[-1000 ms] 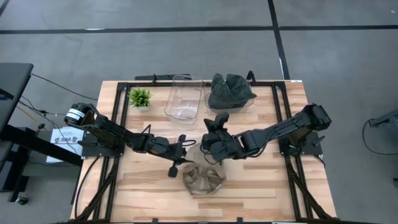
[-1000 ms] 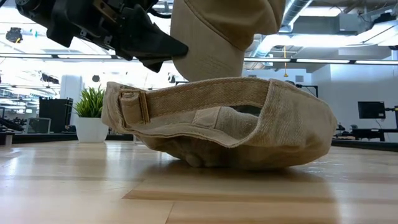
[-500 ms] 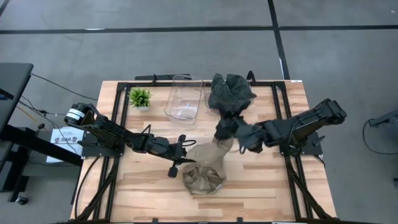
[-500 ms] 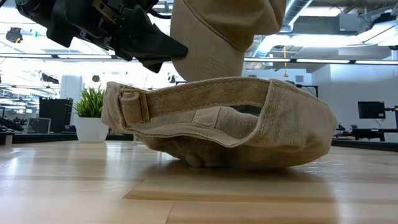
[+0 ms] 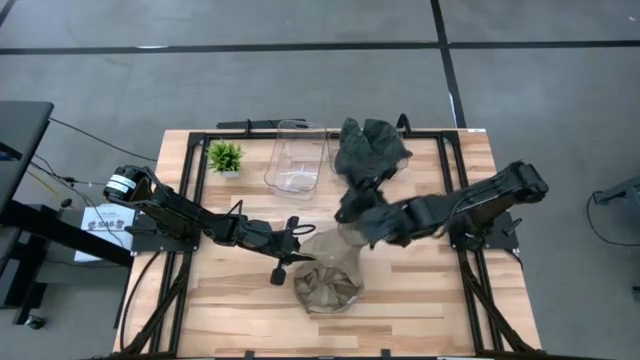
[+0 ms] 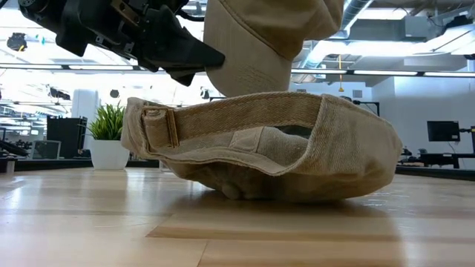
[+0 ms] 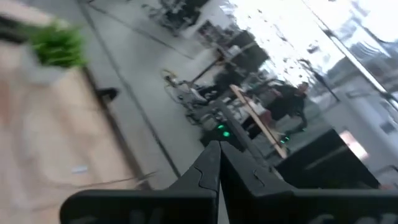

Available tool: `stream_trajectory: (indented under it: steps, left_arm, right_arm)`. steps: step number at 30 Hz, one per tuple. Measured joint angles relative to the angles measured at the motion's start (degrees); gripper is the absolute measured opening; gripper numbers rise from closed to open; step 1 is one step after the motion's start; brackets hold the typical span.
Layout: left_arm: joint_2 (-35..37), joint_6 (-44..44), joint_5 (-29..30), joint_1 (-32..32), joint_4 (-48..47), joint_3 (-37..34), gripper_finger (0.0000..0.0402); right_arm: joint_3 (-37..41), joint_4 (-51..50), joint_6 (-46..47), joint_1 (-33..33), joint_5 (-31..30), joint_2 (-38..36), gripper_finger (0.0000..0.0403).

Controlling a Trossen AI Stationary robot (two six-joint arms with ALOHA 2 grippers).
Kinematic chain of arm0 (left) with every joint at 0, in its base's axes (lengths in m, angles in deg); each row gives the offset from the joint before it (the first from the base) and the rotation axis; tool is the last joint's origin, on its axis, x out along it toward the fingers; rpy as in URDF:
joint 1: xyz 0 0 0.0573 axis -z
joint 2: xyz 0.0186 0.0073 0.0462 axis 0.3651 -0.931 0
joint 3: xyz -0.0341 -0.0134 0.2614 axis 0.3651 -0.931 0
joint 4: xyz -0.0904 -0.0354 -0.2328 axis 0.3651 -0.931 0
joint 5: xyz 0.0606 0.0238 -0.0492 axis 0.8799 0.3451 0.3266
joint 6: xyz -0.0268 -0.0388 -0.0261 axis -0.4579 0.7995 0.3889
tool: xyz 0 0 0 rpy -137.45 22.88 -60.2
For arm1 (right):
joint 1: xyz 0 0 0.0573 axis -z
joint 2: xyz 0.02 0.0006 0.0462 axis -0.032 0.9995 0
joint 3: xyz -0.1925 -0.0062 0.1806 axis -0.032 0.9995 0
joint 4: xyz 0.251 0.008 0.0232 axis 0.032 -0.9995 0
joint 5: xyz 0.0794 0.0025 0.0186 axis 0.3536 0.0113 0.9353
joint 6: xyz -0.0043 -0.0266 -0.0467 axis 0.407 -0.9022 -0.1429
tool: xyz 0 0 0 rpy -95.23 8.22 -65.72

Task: Pick & Place hat
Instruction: Put the top light brown cap into the left transparent bin

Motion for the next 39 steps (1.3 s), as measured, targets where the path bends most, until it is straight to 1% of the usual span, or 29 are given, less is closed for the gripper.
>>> stream_trajectory:
  steps: [4, 8, 14, 19, 23, 28, 30, 35, 39]
  left_arm:
    - [0.0, 0.0, 0.0, 0.0, 0.0, 0.0, 0.0017]
    - [0.0, -0.1, 0.0, 0.0, -0.1, 0.0, 0.0017]
    - [0.0, -0.1, 0.0, 0.0, -0.4, 0.0, 0.0017]
    - [0.0, -0.1, -0.1, 0.0, -0.4, 0.0, 0.0015]
    - [0.0, 0.1, -0.1, 0.1, 0.1, 0.0, 0.0015]
    - [0.0, 0.1, 0.0, 0.3, 0.4, 0.0, 0.0017]
    - [0.0, 0.1, 0.0, 0.3, 0.5, 0.0, 0.0015]
    - [0.0, 0.1, 0.0, 0.4, 0.5, 0.0, 0.0018]
    - [0.0, 0.1, -1.2, 0.4, 0.6, 0.0, 0.0015]
  right_arm:
    - [0.0, -1.5, 1.8, -2.5, 1.3, 4.9, 0.0]
    - [0.0, -1.8, 1.5, -5.6, 1.6, 7.2, 0.0]
    - [-0.2, -2.1, 2.0, -10.8, 1.6, 6.2, 0.0]
    - [-2.8, -2.3, 1.5, -12.7, 1.5, 5.9, 0.0]
    - [-3.3, -2.5, 2.4, -11.2, 2.9, 6.3, 0.0]
    - [-3.2, -5.7, 6.6, -8.3, 6.0, 6.8, 0.0]
    - [-3.2, -6.2, 6.8, -7.5, 6.5, 7.0, 0.0]
    - [-3.2, -5.9, 4.3, -5.6, 5.0, 6.9, 0.0]
    - [-3.2, -4.0, -0.9, -3.1, 0.8, 6.9, 0.0]
